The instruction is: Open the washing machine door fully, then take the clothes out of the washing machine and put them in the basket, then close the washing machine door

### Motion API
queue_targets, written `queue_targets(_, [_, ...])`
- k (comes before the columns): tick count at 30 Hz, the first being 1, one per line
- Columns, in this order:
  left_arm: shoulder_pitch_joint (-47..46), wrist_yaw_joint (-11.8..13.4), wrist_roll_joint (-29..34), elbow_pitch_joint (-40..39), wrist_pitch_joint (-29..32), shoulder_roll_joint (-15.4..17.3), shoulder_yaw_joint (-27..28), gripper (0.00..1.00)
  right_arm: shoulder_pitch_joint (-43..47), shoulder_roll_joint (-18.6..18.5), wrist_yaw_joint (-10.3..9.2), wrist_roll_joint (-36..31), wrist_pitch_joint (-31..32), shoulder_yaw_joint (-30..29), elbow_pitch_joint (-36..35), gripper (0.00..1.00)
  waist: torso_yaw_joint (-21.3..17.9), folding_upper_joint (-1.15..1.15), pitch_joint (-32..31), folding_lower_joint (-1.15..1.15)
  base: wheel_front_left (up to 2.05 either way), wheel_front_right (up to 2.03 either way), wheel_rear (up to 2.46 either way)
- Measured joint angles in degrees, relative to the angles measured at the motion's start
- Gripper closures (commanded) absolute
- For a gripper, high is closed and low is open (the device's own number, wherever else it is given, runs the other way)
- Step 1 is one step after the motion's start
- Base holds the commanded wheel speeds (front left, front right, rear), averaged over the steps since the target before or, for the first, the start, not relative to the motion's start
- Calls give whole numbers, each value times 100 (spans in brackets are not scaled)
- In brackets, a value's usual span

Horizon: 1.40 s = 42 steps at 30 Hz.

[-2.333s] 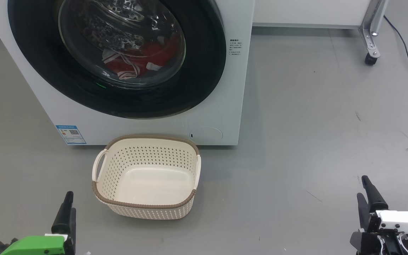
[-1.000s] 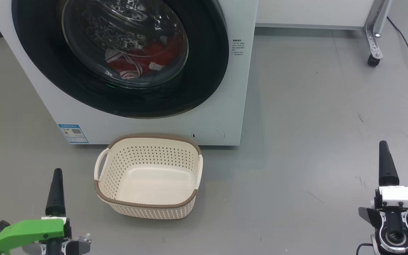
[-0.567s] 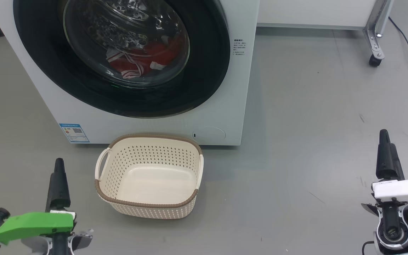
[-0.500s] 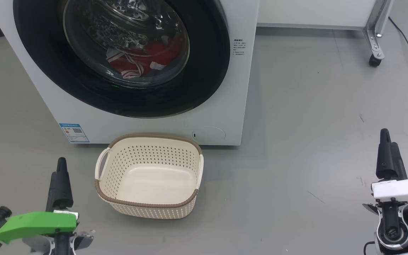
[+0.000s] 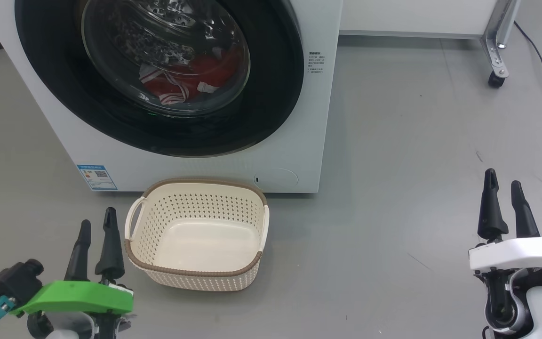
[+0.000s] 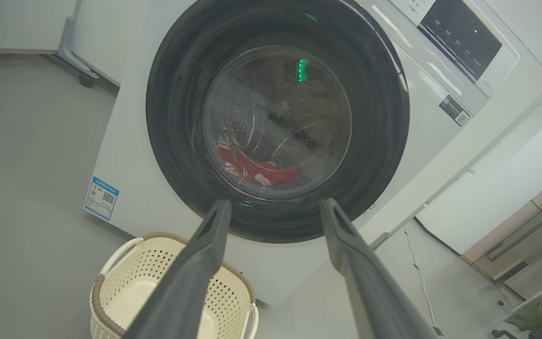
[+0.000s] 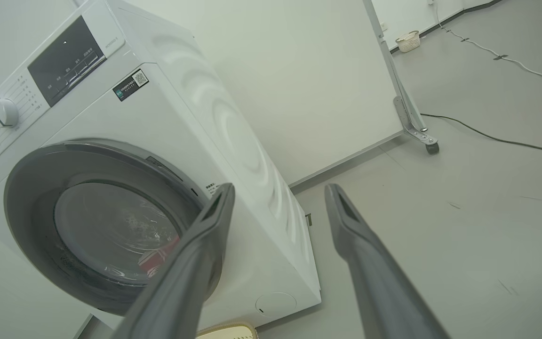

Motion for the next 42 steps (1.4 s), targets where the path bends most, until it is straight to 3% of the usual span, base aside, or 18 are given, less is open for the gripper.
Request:
queue_targets(15, [2, 245, 2060, 168, -315, 75, -580, 0, 1, -145, -299, -1504, -301, 523, 236, 0, -23, 0, 31, 0, 0, 0, 0])
queue_targets(22, [3, 524, 2835, 367, -450, 75, -695, 0, 1, -170, -494, -2120, -327, 709, 446, 0, -37, 0, 96, 0, 0, 0, 0])
queue_targets(30, [3, 638, 2978, 624, -450, 59, -724, 0, 1, -159, -690, -2190, -280, 717, 730, 0, -55, 0, 125, 0, 0, 0, 0])
queue_targets(42, [2, 701, 2976, 955, -450, -15, -771, 0, -35, -113, -740, -2197, -209, 745, 943, 0, -59, 0, 72, 0, 0, 0, 0])
